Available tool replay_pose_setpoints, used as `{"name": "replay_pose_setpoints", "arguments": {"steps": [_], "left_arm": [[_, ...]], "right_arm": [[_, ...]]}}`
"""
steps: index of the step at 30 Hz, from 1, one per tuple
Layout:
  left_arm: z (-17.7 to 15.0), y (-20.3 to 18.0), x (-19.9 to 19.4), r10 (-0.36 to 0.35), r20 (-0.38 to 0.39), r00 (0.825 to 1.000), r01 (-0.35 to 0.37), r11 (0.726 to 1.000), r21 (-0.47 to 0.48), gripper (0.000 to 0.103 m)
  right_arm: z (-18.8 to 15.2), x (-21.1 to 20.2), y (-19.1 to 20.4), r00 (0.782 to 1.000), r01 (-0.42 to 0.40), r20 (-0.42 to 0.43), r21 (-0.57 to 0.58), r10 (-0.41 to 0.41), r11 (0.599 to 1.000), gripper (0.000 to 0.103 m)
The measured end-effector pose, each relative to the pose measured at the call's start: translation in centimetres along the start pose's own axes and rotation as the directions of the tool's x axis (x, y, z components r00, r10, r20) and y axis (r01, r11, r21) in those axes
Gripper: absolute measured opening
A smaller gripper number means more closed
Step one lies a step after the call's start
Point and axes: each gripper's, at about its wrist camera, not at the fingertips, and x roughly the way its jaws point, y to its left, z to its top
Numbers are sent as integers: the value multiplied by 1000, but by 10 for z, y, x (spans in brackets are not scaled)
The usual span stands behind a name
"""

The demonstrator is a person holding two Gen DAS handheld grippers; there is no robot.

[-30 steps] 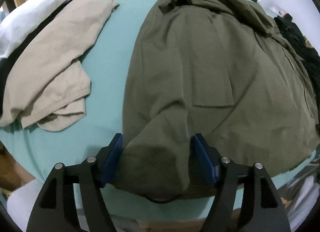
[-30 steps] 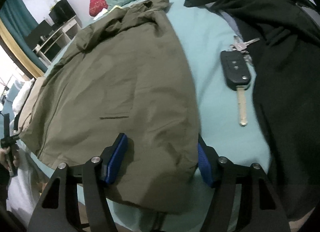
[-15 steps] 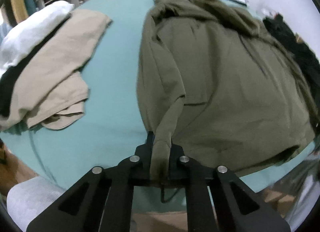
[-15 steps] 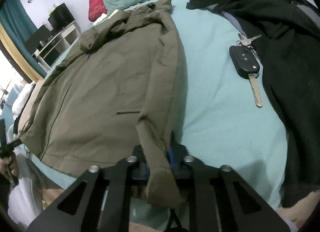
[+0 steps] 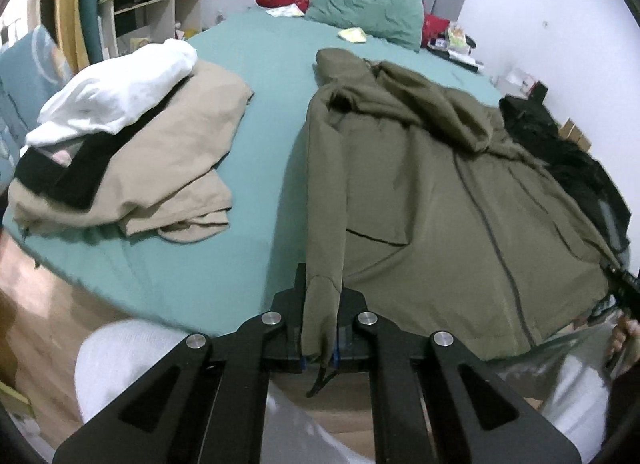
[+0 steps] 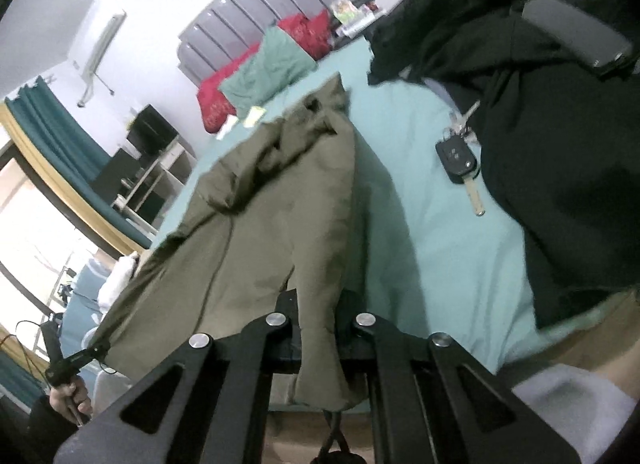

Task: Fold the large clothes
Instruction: 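Lift the olive jacket hem with both grippers and swing it up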

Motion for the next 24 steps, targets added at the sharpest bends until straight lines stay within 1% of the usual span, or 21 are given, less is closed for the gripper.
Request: {"name": "replay_pose_setpoints", "arguments": {"steps": [4, 9, 15, 18, 21, 24], "left_arm": [[-10, 8, -35, -51, 34, 998, 53, 997, -57, 9], [-12, 7, -87, -77, 116, 990, 83, 995, -48, 9], [-11, -4, -147, -99, 225, 969, 105, 994, -12, 9], [-8, -11, -174, -112, 277, 954, 116, 993, 4, 8], [-3, -15, -196, -121, 317, 941, 125, 992, 9, 8], [3, -16, -209, -121, 354, 927, 127, 992, 7, 8]], "right_arm": [[-1, -35, 11, 999, -1, 55, -12, 1, 1000, 6], [-1, -81, 23, 992, -11, 127, -35, 15, 999, 6], [5, -132, 48, 974, -42, 219, -71, 56, 997, 6], [10, -152, 62, 962, -57, 259, -105, 82, 993, 6], [14, -171, 75, 950, -66, 294, -130, 102, 989, 6], [20, -184, 78, 941, -74, 320, -129, 113, 989, 6]]}}
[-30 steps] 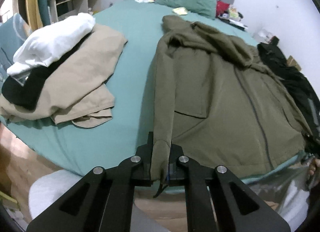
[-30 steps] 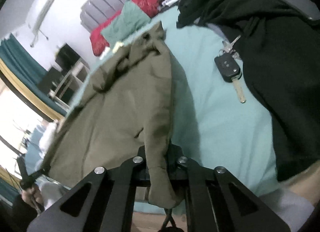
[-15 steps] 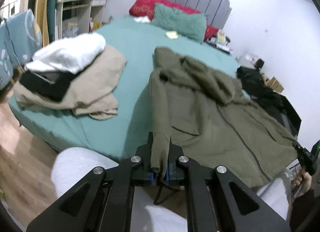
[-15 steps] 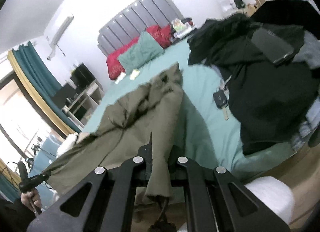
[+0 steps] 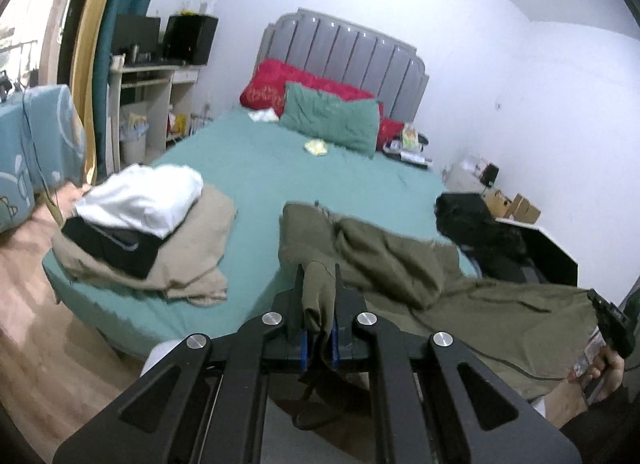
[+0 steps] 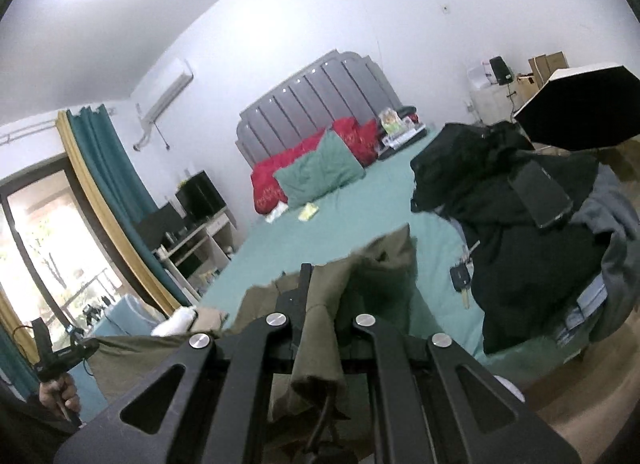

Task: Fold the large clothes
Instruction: 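Lift the olive jacket hem with both grippers and swing it up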

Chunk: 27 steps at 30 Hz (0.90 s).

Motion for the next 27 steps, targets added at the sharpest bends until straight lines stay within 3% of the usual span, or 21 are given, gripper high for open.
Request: {"name": "replay_pose_setpoints", "arguments": {"steps": [7, 14, 27], "left_arm": [[30, 0, 40, 5, 34, 999, -6, 1000, 9, 8], [63, -8, 115, 36, 49, 998, -38, 999, 23, 8], [96, 12, 303, 76, -79, 994, -80, 996, -41, 9]], "right_arm": [[24, 20, -21, 1000, 11, 29, 9, -11, 1000, 6], [53, 99, -40, 999, 4, 52, 20, -5, 1000, 5], [77, 258, -91, 995, 97, -24, 47, -96, 994, 6]]}}
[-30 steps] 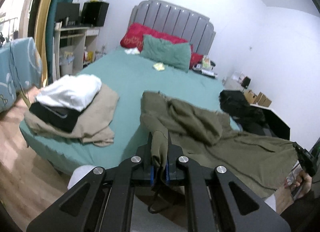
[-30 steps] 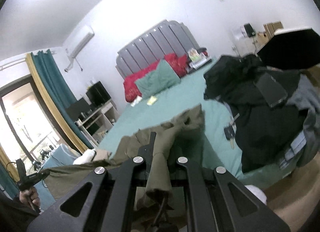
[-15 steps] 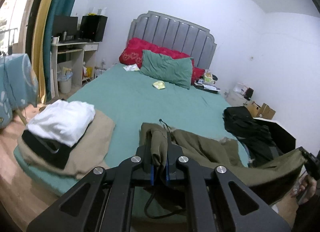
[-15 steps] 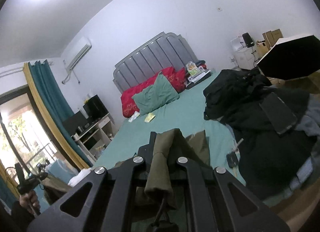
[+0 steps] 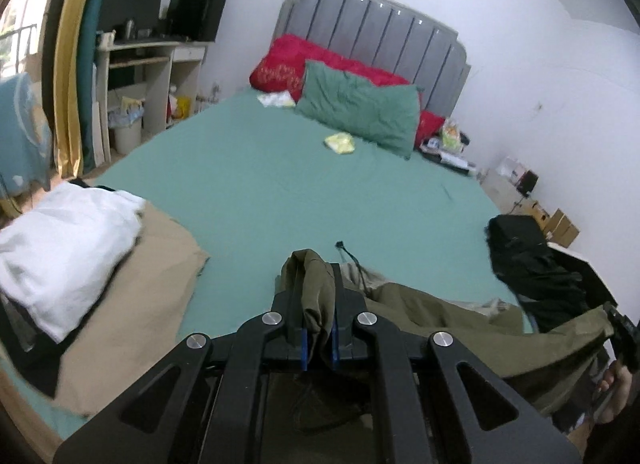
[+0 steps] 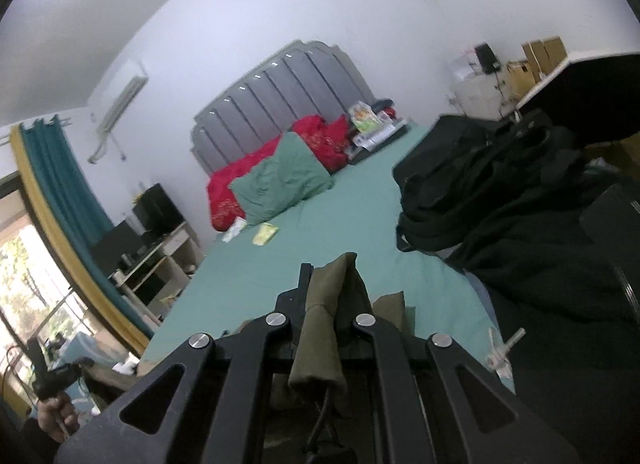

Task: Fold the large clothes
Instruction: 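Lift the olive jacket hem with both grippers and swing it up, then lay the hem over the jacket body with both grippers, folding it in half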

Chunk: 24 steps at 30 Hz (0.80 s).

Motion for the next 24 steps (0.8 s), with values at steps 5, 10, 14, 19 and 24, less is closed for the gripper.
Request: {"name": "replay_pose_setpoints", "arguments": {"steps": [5, 10, 14, 19, 24], "left_arm": [[7, 4, 80, 50, -65, 997, -50, 999, 2, 9], [3, 13, 162, 108, -173, 979, -105, 994, 27, 10], [0, 31, 197, 73, -228, 971, -87, 995, -50, 39], [5, 36, 154, 68, -103, 992, -81, 989, -126, 66], [-5, -19, 114, -85, -108, 991, 96, 990, 102, 68]], "right_arm": [[-9, 75, -17, 995, 72, -67, -35, -74, 997, 6], [-21, 144, -39, 978, 141, -156, -12, -142, 990, 7], [-34, 188, -56, 939, 201, -289, 16, -188, 979, 15], [-28, 169, -36, 936, 193, -286, -66, -204, 979, 60], [-15, 116, 16, 983, 130, -93, -251, -157, 959, 103]]}}
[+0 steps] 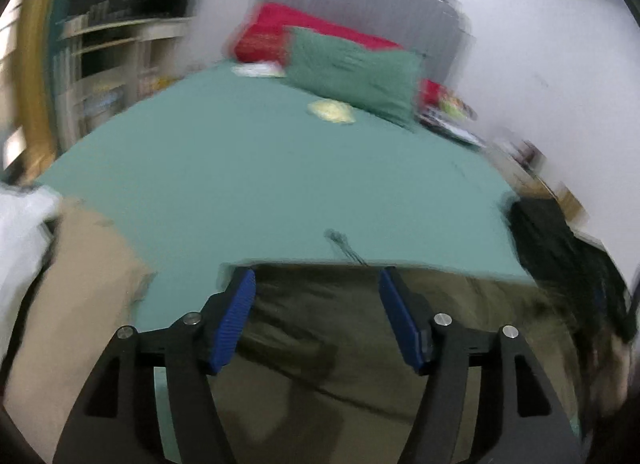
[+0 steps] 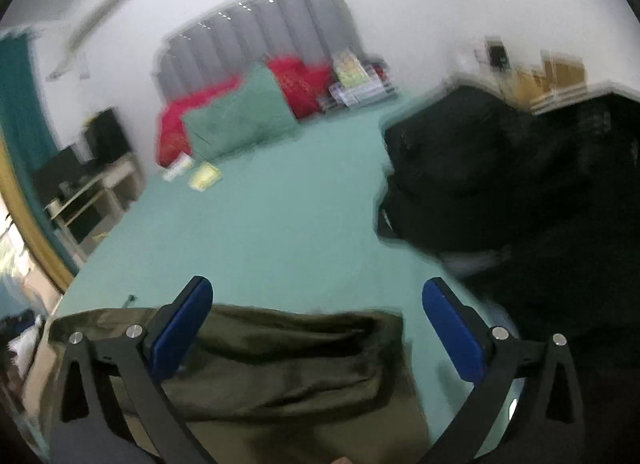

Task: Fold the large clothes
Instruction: 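Lay the hem over the jacket body with both grippers, folding it in half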

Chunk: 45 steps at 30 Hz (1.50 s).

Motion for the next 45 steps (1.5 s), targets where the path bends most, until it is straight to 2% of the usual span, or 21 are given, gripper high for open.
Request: {"name": "replay_pose_setpoints", "arguments": {"steps": [3, 5, 8, 11, 12, 13, 14, 15, 17, 19, 21, 23, 26, 27, 28, 29, 30, 31, 35, 39, 45], "left_arm": [[-17, -58, 2, -116, -118, 986, 143, 957, 252, 68], [-26, -80, 11, -132, -179, 975, 188, 917, 351, 68], [-39, -102, 35, -56, -250, 967, 172, 867, 469, 68], [-47, -104, 59, -13, -339, 941, 188, 852, 488, 68], [-49, -102, 66, -15, -367, 930, 204, 852, 482, 67], [-53, -101, 70, -20, -378, 925, 216, 848, 484, 49], [-55, -100, 72, -21, -372, 928, 218, 840, 497, 29], [-56, -99, 75, -4, -365, 931, 205, 834, 512, 1], [-50, -100, 84, 15, -346, 938, 176, 840, 513, 0], [-36, -99, 86, 31, -280, 959, 120, 854, 506, 0], [-16, -95, 86, 30, -219, 975, 78, 880, 468, 0], [3, -92, 92, 46, -161, 986, 29, 899, 437, 0], [27, -81, 115, 121, -128, 984, -66, 928, 368, 0], [32, -76, 124, 130, -138, 982, -76, 937, 340, 1], [33, -71, 127, 134, -148, 980, -79, 942, 327, 11], [32, -68, 126, 134, -153, 979, -80, 946, 314, 20], [31, -67, 123, 130, -150, 980, -80, 951, 300, 42], [27, -62, 113, 118, -141, 983, -74, 956, 285, 53], [3, -36, 83, 139, -174, 975, -85, 954, 287, 54], [-15, -8, 64, 189, -248, 950, -102, 940, 326, 54], [-28, 2, 91, 202, -340, 918, -82, 938, 336, 54]], "right_arm": [[-2, -24, 26, 985, -173, 10, -100, 175, 980, 103], [-14, -22, 51, 959, -284, -69, -203, 275, 937, 103], [-45, 11, 83, 914, -362, -303, -313, 268, 878, 103], [-66, 37, 90, 889, -367, -404, -348, 215, 863, 102], [-71, 45, 91, 880, -366, -433, -357, 194, 859, 90], [-75, 51, 90, 868, -375, -461, -362, 186, 853, 51], [-78, 56, 91, 861, -374, -480, -380, 165, 846, 26], [-78, 58, 92, 867, -361, -475, -394, 148, 845, 10], [-72, 56, 93, 884, -355, -441, -419, 155, 836, 5], [-56, 58, 94, 907, -323, -395, -432, 145, 842, 3], [-37, 68, 97, 925, -296, -354, -435, 141, 851, 3], [-22, 84, 97, 927, -283, -349, -416, 136, 864, 3], [-18, 107, 104, 943, -209, -325, -414, 71, 886, 5], [-23, 112, 102, 950, -170, -310, -409, 39, 897, 17], [-28, 116, 101, 955, -129, -298, -408, 2, 904, 38], [-35, 121, 100, 954, -94, -298, -414, -37, 905, 52], [-37, 125, 100, 950, -69, -304, -416, -67, 907, 74], [-38, 124, 96, 950, -51, -301, -401, -79, 915, 82], [-18, 105, 78, 966, -33, -255, -291, -44, 956, 82], [-11, 69, 49, 977, 16, -207, -179, -54, 984, 83], [-53, 37, 12, 952, 79, -288, -90, -101, 993, 83]]}}
